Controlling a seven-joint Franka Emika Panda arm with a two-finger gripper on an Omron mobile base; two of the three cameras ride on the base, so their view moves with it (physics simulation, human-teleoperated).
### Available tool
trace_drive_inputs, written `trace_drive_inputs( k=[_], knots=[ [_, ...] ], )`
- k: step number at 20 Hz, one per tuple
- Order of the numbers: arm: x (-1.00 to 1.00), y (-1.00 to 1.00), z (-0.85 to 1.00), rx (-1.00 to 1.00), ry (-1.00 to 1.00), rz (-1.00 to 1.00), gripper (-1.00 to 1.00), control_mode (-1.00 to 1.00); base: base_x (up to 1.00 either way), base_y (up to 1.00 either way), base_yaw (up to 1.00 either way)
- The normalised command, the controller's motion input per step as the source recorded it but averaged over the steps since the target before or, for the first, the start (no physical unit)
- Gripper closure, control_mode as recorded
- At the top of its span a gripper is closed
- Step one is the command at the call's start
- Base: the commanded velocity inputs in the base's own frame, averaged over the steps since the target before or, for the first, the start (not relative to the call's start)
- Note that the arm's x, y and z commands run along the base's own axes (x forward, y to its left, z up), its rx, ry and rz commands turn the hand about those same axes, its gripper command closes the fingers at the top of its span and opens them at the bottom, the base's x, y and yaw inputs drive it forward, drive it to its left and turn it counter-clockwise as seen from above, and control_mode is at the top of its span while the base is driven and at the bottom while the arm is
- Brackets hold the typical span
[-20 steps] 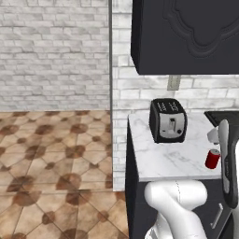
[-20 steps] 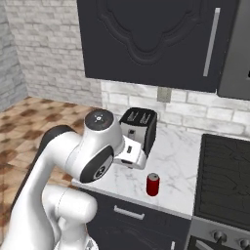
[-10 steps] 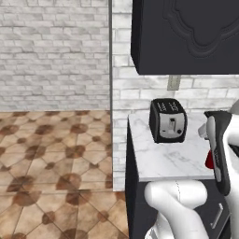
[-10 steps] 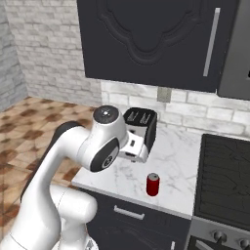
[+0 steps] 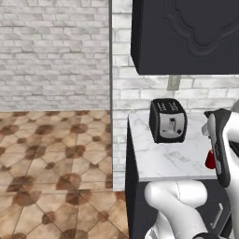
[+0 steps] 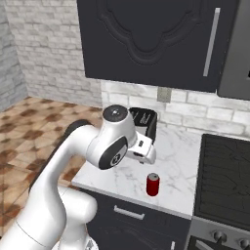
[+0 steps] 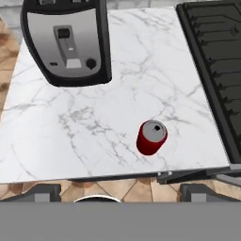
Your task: Four empty soda cans are scattered around the kitchen. Gather all the cans and cluster them next to the stove for recycling.
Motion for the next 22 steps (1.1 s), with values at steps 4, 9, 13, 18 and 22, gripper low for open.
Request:
trace_drive_inputs(
  k=[4,9,13,18,22],
  knots=[
    [0.0,-0.3,-0.08,0.0,0.07,-0.02,-1.0,-1.0,0.0,0.0,0.0],
    [-0.05,-0.18,-0.14,0.0,0.06,0.0,-1.0,-1.0,0.0,0.0,0.0],
    [-0.09,-0.08,-0.16,0.0,0.03,0.0,-1.0,-1.0,0.0,0.0,0.0],
    [-0.02,-0.09,-0.23,0.0,0.05,0.0,-1.0,-1.0,0.0,0.0,0.0],
    [0.0,-0.01,-0.31,0.0,0.06,0.0,-1.0,-1.0,0.0,0.0,0.0]
  ],
)
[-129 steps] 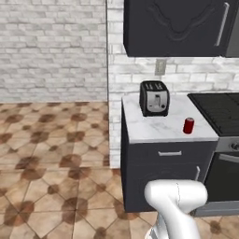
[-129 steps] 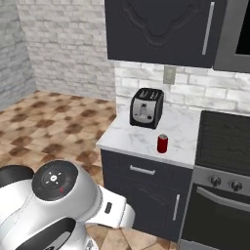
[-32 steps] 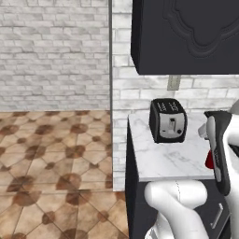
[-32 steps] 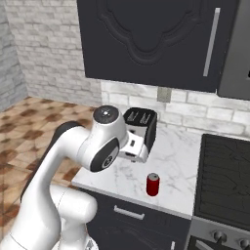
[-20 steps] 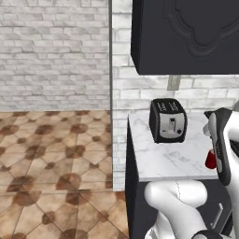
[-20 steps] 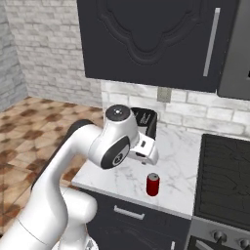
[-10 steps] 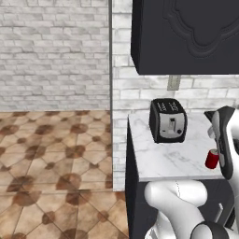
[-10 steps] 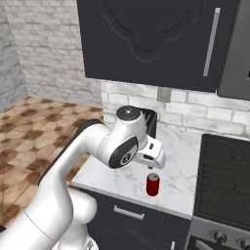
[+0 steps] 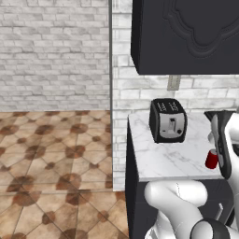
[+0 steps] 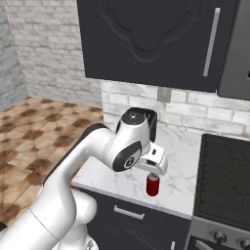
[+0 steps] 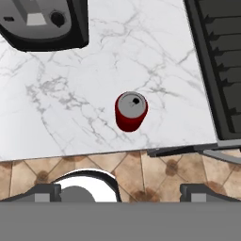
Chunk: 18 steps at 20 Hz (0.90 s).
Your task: Four empty soda cans are scattered around the kitchen. Gather all the cans and cluster them next to the stove for recycling.
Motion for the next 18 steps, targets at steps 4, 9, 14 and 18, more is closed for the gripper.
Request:
trace_drive_inputs(
  k=[4,9,14,18],
  knots=[
    [0.0,0.0,-0.22,0.0,0.01,0.0,-1.0,-1.0,0.0,0.0,0.0],
    [-0.01,0.0,-0.12,0.0,0.0,0.0,-1.0,-1.0,0.0,0.0,0.0],
    [0.0,0.0,-0.08,0.01,0.0,0.0,-1.0,-1.0,0.0,0.0,0.0],
    [0.0,0.0,-0.14,0.03,0.0,0.0,-1.0,-1.0,0.0,0.0,0.0]
  ],
)
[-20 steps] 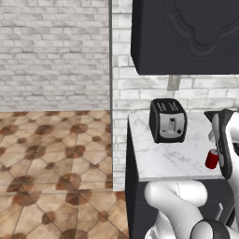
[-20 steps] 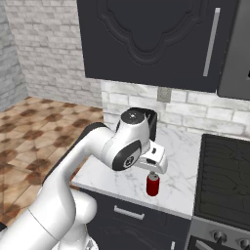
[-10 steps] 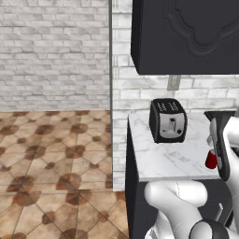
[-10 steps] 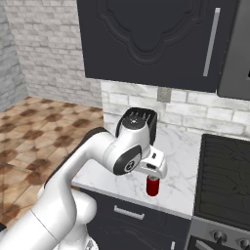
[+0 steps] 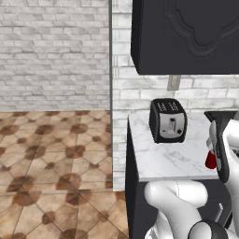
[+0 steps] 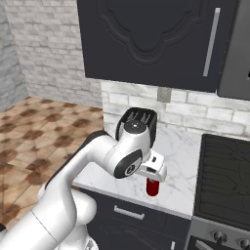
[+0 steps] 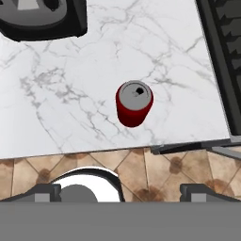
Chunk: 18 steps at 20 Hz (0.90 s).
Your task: Four empty soda cans are scattered around the kitchen. Gather all the cans and cluster them next to the stove for recycling.
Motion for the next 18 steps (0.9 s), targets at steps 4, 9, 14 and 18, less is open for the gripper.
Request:
trace_drive_inputs(
  k=[4,9,14,18],
  knots=[
    [0.0,0.0,-0.1,0.03,0.0,0.0,-1.0,-1.0,0.0,0.0,0.0],
    [0.02,0.0,-0.09,0.01,0.0,0.0,-1.0,-1.0,0.0,0.0,0.0],
    [0.09,0.0,-0.14,0.0,0.0,-0.01,-1.0,-1.0,0.0,0.0,0.0],
    [0.11,0.0,-0.16,0.0,0.0,-0.01,-1.0,-1.0,0.0,0.0,0.0]
  ],
)
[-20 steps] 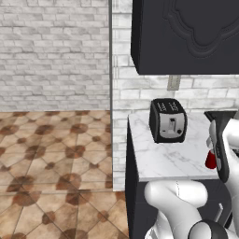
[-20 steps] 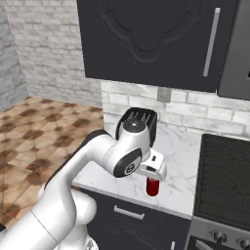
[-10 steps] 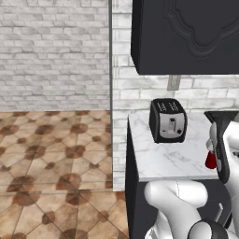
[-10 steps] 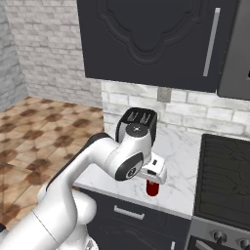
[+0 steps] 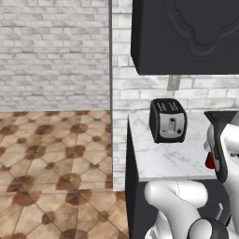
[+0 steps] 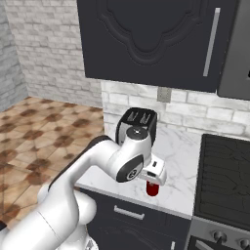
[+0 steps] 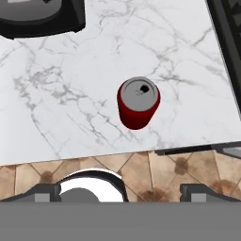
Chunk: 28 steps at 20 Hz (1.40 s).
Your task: Four empty soda cans are scattered around the kitchen. Gather all the cans and cluster them next to the stove for recycling.
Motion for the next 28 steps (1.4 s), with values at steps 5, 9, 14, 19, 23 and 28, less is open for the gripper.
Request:
trace_drive_inputs(
  k=[5,9,14,19,23,28],
  knots=[
    [0.13,0.0,-0.13,0.0,0.0,0.0,-1.0,-1.0,0.0,0.0,0.0],
    [0.12,-0.03,-0.12,0.0,0.0,0.0,-1.0,-1.0,0.0,0.0,0.0],
    [0.07,-0.14,-0.11,0.0,0.0,-0.01,-1.0,-1.0,0.0,0.0,0.0],
    [0.11,-0.09,-0.08,0.0,0.0,0.0,-1.0,-1.0,0.0,0.0,0.0],
    [0.14,0.0,-0.09,0.0,0.0,0.0,-1.0,-1.0,0.0,0.0,0.0],
    [0.09,-0.05,-0.1,0.0,0.0,0.0,-1.0,-1.0,0.0,0.0,0.0]
  ],
)
